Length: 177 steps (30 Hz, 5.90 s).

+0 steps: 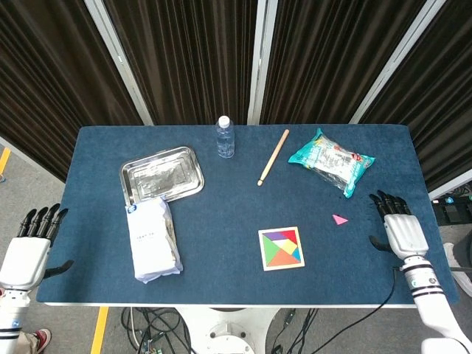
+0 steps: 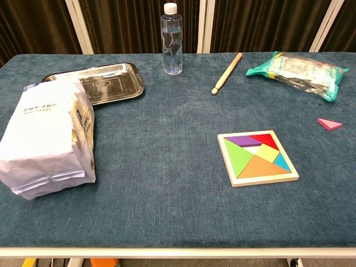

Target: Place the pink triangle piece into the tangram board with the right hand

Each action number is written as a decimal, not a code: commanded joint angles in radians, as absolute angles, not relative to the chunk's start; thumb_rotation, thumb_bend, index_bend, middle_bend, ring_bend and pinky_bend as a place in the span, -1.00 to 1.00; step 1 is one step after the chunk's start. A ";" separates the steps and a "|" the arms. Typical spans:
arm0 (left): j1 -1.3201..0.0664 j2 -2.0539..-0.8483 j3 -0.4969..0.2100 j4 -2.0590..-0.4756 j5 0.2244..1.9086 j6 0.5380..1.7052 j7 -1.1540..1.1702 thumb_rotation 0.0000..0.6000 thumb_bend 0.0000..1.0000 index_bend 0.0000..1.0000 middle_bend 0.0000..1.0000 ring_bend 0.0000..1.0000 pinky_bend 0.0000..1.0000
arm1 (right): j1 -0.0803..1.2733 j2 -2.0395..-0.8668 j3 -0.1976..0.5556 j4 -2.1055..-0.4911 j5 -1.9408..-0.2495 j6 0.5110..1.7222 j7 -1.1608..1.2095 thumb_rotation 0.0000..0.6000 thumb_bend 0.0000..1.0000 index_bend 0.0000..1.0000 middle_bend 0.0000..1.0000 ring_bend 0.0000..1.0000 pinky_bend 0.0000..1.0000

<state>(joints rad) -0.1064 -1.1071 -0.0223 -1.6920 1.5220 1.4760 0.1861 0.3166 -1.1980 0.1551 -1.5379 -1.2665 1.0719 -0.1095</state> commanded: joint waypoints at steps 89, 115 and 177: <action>-0.117 -1.128 -0.005 -1.585 1.493 1.410 0.062 1.00 -1.00 -1.00 -1.00 -1.00 -1.00 | 0.584 -1.444 0.126 -1.451 -0.754 0.970 -0.535 1.00 -0.47 -0.11 -1.00 -1.00 -1.00; -0.116 -1.129 -0.003 -1.580 1.491 1.408 0.055 1.00 -1.00 -1.00 -1.00 -1.00 -1.00 | 0.584 -1.429 0.118 -1.480 -0.780 1.005 -0.521 1.00 -0.40 -0.03 -1.00 -1.00 -1.00; -0.106 -1.127 0.000 -1.504 1.497 1.409 -0.053 1.00 -1.00 -1.00 -1.00 -1.00 -1.00 | 0.592 -1.657 0.091 -1.729 -0.856 1.237 -0.715 1.00 -0.31 0.04 -1.00 -1.00 -1.00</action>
<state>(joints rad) -0.1059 -1.1271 0.0004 -1.5045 1.4971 1.4094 -0.0530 0.5923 -1.6564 0.0909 -1.7294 -0.8560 1.2369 -0.7145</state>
